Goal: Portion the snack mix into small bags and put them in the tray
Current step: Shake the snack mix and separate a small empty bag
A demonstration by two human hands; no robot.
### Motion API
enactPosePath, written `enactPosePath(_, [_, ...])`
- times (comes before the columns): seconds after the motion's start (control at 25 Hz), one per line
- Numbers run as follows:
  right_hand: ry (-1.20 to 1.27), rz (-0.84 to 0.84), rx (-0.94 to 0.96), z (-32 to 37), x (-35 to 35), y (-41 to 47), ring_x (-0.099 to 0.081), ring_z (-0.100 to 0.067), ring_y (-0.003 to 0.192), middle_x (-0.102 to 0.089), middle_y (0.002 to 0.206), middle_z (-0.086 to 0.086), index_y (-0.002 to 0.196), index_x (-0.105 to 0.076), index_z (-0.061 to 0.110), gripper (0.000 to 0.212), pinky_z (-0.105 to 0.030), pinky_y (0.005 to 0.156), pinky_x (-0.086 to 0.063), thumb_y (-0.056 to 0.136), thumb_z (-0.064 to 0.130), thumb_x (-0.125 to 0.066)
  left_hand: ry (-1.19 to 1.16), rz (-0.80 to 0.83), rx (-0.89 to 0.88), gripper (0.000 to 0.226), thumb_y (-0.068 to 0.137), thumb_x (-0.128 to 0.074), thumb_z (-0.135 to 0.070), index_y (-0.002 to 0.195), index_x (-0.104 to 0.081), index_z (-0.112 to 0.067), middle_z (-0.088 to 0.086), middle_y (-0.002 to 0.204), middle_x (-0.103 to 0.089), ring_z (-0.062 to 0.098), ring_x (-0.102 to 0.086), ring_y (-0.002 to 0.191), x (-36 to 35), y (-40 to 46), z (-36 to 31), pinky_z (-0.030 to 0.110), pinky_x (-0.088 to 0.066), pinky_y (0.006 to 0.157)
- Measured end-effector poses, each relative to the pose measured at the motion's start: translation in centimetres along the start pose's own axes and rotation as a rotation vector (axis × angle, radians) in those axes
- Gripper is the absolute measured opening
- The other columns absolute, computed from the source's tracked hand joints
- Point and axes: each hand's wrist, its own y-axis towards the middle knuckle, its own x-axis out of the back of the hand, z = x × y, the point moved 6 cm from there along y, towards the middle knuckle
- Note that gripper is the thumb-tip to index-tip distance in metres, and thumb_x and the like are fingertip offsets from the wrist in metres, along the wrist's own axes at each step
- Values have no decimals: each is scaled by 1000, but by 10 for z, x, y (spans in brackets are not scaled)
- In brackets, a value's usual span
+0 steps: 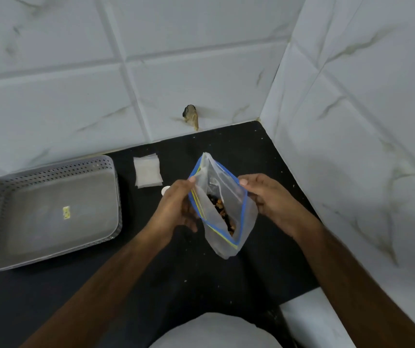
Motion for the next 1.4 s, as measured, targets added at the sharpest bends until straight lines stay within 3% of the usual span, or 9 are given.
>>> enactPosePath(0.12, [-717, -118, 95, 11, 7, -21, -61, -8, 91, -59, 103, 5, 110, -54, 27, 46, -27, 74, -51, 88, 67, -55, 312, 140, 34, 44, 95, -57, -52, 110, -60, -10, 9, 74, -70, 24, -63, 51, -18, -31, 4, 27, -40, 40])
enactPosePath(0.2, [-953, -149, 61, 9, 6, -30, -62, -10, 81, -61, 90, 5, 97, -52, 29, 46, -33, 73, -55, 86, 73, -51, 371, 250, 109, 42, 97, -56, -50, 104, -65, -9, 11, 71, -71, 25, -64, 48, -32, -42, 13, 25, -38, 38])
enactPosePath(0.32, [-1019, -197, 65, 6, -7, -39, -63, -10, 74, -61, 82, 7, 93, -49, 29, 39, -39, 75, -59, 87, 68, -54, 293, 251, 123, 33, 100, -58, -42, 108, -64, -10, 14, 77, -75, 26, -67, 51, -46, -46, 17, 26, -42, 39])
enactPosePath(0.56, [-1109, -197, 98, 5, -27, -45, -65, -10, 81, -63, 96, 3, 105, -54, 21, 29, -29, 75, -57, 94, 47, -60, 195, 265, 50, 26, 100, -63, -16, 124, -53, -17, 13, 97, -78, 33, -77, 74, -70, -50, 32, 33, -58, 47])
enactPosePath(0.72, [-769, -232, 180, -13, -12, -44, -66, -6, 78, -66, 92, 4, 102, -65, 21, 8, -22, 71, -57, 97, 23, -59, -29, 122, -28, 18, 97, -62, -4, 115, -61, -7, 14, 97, -78, 32, -77, 84, -68, -47, 41, 42, -65, 64])
enactPosePath(0.88, [166, -234, 62, -45, 1, -48, -74, -18, 87, -71, 105, -11, 111, -68, 10, 20, -25, 67, -60, 98, 2, -54, -435, 54, -18, 24, 88, -64, -4, 111, -62, 1, 17, 98, -75, 29, -76, 86, -55, -41, 57, 39, -65, 70])
enactPosePath(1.16, [886, -63, -102, -71, -8, -45, -74, -25, 92, -69, 116, -19, 127, -60, 1, 34, -34, 72, -60, 96, -2, -47, -546, 50, -126, 31, 80, -61, 3, 111, -60, 1, 15, 99, -74, 25, -75, 95, -49, -40, 63, 36, -63, 84])
enactPosePath(1.28, [959, 4, -173, -81, -16, -48, -70, -27, 97, -67, 121, -21, 129, -59, -2, 35, -38, 75, -62, 95, 8, -54, -701, 65, -94, 34, 84, -54, 5, 118, -58, 2, 17, 104, -71, 28, -71, 100, -53, -42, 65, 39, -59, 90])
enactPosePath(1.4, [697, 2, -130, -82, -25, -46, -68, -25, 87, -64, 110, -24, 120, -62, -5, 32, -35, 70, -62, 95, 15, -62, -848, 68, 20, 24, 89, -50, -4, 107, -65, -1, 15, 92, -71, 26, -72, 85, -68, -49, 73, 43, -63, 82])
